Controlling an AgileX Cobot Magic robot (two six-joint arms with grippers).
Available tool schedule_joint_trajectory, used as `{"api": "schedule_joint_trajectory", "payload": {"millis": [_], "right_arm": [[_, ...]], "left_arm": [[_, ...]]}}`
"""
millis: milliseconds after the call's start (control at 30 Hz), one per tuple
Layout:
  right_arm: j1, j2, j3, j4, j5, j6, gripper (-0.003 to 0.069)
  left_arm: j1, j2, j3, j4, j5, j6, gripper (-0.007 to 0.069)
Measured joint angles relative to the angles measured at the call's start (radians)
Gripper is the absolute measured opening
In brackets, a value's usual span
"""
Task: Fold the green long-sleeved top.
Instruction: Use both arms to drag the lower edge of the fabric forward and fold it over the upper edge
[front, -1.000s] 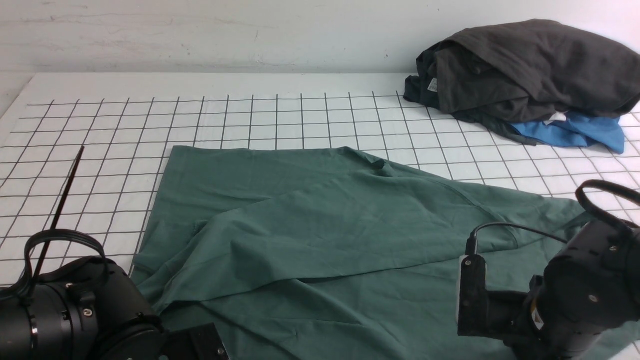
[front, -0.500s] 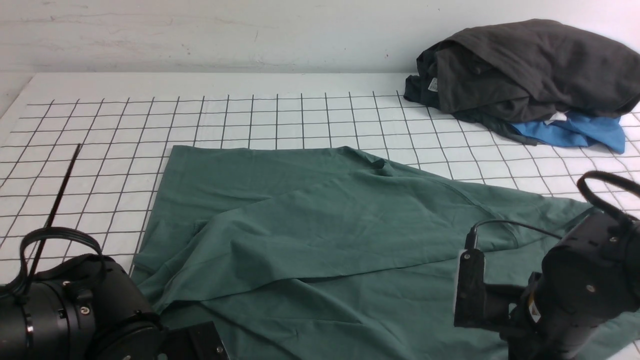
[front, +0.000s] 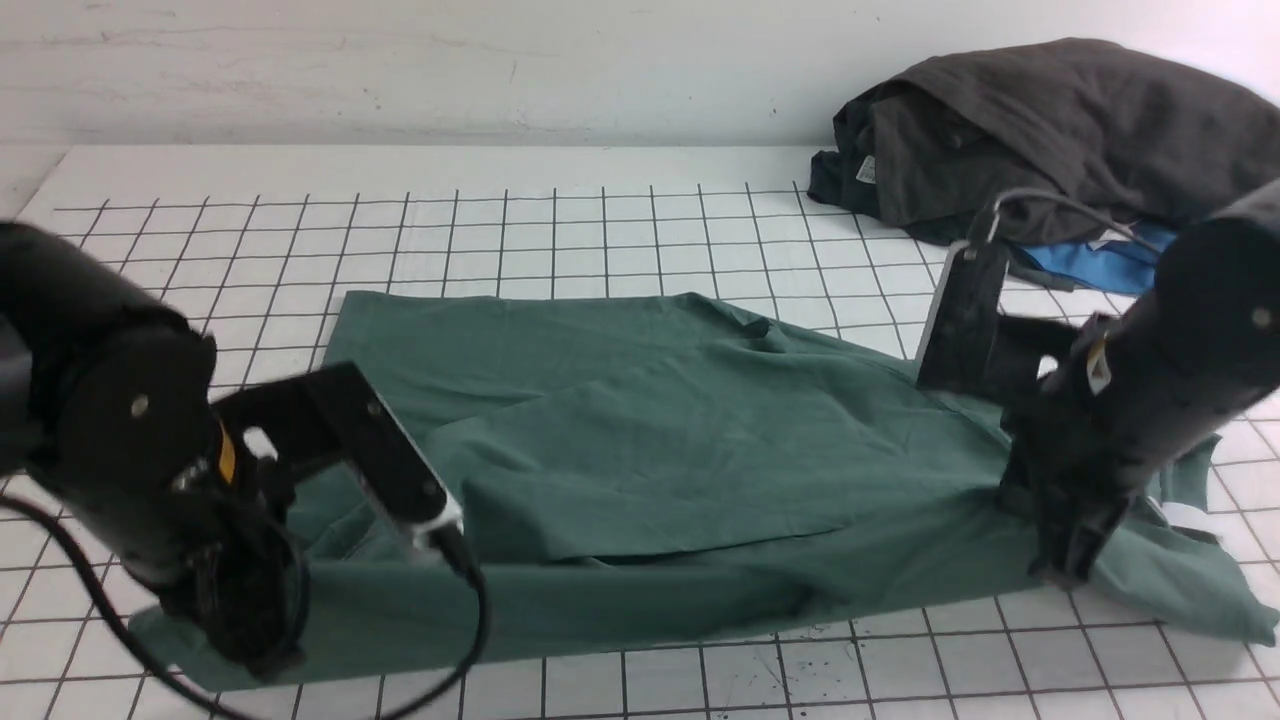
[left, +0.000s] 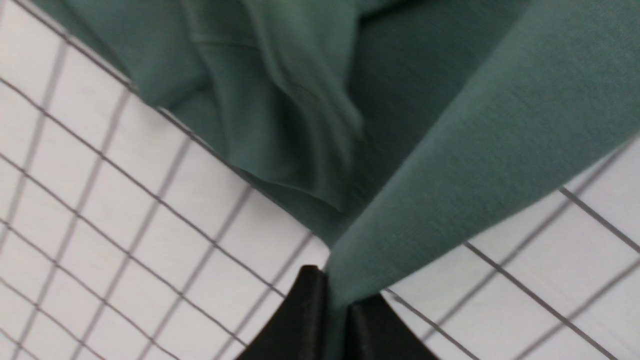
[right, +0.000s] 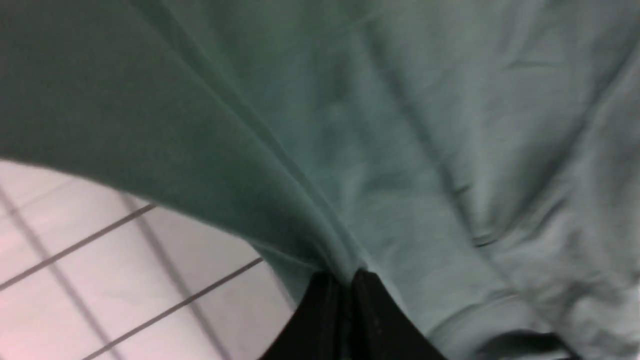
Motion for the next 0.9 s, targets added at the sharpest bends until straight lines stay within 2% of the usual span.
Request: {"api": "schedule_joint_trajectory", "payload": {"millis": [33,200,400,700,900], "right_arm": [[-0.004,0.003,-0.006,0.003,0.001,-0.003,0.0008],[-0.098,0.093,-0.17,0.086,0.061,-0.103,0.0008],[-0.172,0.225,-0.339,0.158,0.111,-0.153,0.0008],[-0.211,0.462,-0.583,0.172,0.164,-0.158,0.0008],[-0.221,0.587,-0.701,0.173,0.149,-0.158,0.0008]], "left_arm": [[0.004,0.0,0.0,0.0,0.0,0.003,0.0013],[0.094,0.151,-0.259,0.001,0.0,0.069,0.0013],[0.133,0.354,-0.529,0.001,0.001,0.124,0.0013],[0.142,0.608,-0.788,0.016,0.015,0.197,0.0013],[0.172,0.737,-0.91,0.018,0.0,0.2,0.0013]]}}
